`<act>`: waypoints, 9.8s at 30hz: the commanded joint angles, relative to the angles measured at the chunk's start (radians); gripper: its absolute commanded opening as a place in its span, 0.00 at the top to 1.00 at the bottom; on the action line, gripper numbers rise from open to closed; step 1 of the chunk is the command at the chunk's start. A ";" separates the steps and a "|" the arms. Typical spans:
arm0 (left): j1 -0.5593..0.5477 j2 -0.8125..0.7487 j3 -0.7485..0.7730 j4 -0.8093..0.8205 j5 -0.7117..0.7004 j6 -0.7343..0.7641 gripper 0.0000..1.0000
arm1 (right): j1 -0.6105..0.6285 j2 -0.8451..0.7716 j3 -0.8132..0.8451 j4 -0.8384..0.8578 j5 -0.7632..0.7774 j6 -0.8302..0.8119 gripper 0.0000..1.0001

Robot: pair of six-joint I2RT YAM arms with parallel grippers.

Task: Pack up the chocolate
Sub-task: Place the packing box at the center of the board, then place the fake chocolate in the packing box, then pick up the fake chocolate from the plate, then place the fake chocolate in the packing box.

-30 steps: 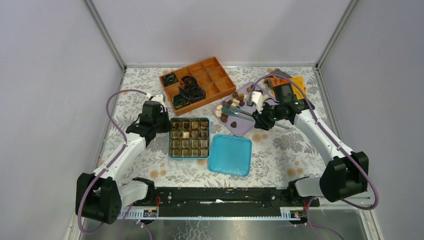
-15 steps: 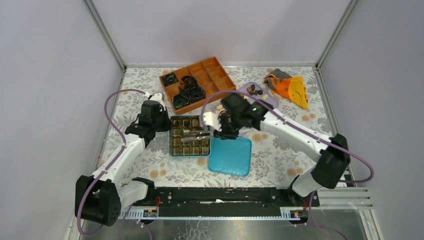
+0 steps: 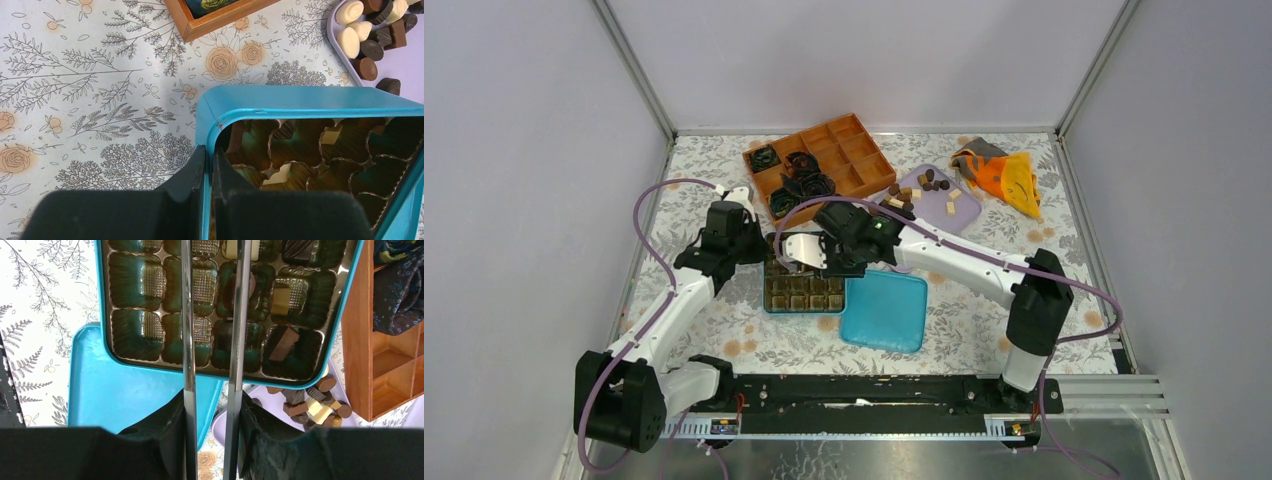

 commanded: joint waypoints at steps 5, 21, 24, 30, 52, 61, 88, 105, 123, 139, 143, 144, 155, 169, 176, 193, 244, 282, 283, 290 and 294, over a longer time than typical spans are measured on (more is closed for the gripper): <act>-0.003 0.014 0.022 0.061 0.037 -0.033 1.00 | 0.035 0.018 0.053 0.038 0.082 0.003 0.99; 0.004 0.114 0.050 0.001 0.009 -0.030 1.00 | 0.040 0.054 0.043 0.071 0.097 0.018 0.98; 0.012 0.136 0.059 -0.005 0.017 -0.029 1.00 | 0.038 0.058 0.028 0.077 0.074 0.025 0.98; 0.016 0.149 0.061 -0.008 0.016 -0.030 0.89 | 0.034 0.068 0.019 0.081 0.044 0.043 0.97; 0.019 0.159 0.065 -0.024 0.004 -0.022 0.77 | 0.000 0.109 0.025 0.074 0.035 0.074 0.92; 0.019 0.150 0.065 -0.024 0.000 -0.023 0.75 | -0.003 0.130 0.034 0.072 0.039 0.079 0.84; 0.019 0.069 0.060 -0.007 -0.037 -0.025 0.71 | -0.022 0.154 0.077 0.042 -0.001 0.102 0.64; 0.019 0.027 0.053 0.006 -0.065 -0.021 0.71 | -0.029 0.161 0.096 0.029 -0.018 0.110 0.58; 0.024 -0.163 0.051 0.048 -0.072 0.049 0.31 | -0.093 -0.024 0.013 -0.003 -0.140 0.090 0.59; 0.027 -0.224 0.017 0.144 0.146 0.026 0.01 | -0.673 -0.341 -0.331 0.105 -0.388 0.181 0.59; 0.031 -0.202 0.037 0.160 0.179 0.007 0.01 | -0.737 -0.343 -0.427 0.151 -0.367 0.201 0.59; 0.031 -0.192 0.044 0.171 0.202 0.002 0.01 | -0.742 -0.332 -0.436 0.156 -0.362 0.205 0.59; 0.033 -0.171 0.062 0.116 0.117 0.097 0.01 | -0.746 -0.169 -0.416 0.173 -0.309 0.243 0.59; 0.032 -0.193 0.043 0.117 0.109 0.098 0.01 | -0.745 -0.107 -0.402 0.176 -0.246 0.262 0.57; 0.033 -0.191 0.043 0.116 0.112 0.096 0.01 | -0.745 -0.081 -0.387 0.175 -0.230 0.266 0.57; 0.032 -0.185 0.042 0.118 0.126 0.089 0.01 | -0.744 -0.057 -0.368 0.170 -0.197 0.276 0.61; 0.032 -0.223 0.024 0.075 0.086 0.119 0.01 | -0.349 -0.343 -0.298 -0.155 -0.282 -0.161 0.99; 0.033 -0.231 0.019 0.073 0.092 0.120 0.01 | -0.235 -0.230 -0.259 -0.147 -0.118 -0.125 0.65; 0.033 -0.231 0.019 0.073 0.091 0.120 0.01 | -0.235 -0.230 -0.257 -0.147 -0.121 -0.125 0.65; 0.033 -0.231 0.020 0.074 0.092 0.120 0.01 | -0.236 -0.227 -0.252 -0.152 -0.126 -0.122 0.61; 0.032 -0.231 0.021 0.074 0.093 0.120 0.01 | -0.235 -0.226 -0.251 -0.152 -0.128 -0.120 0.60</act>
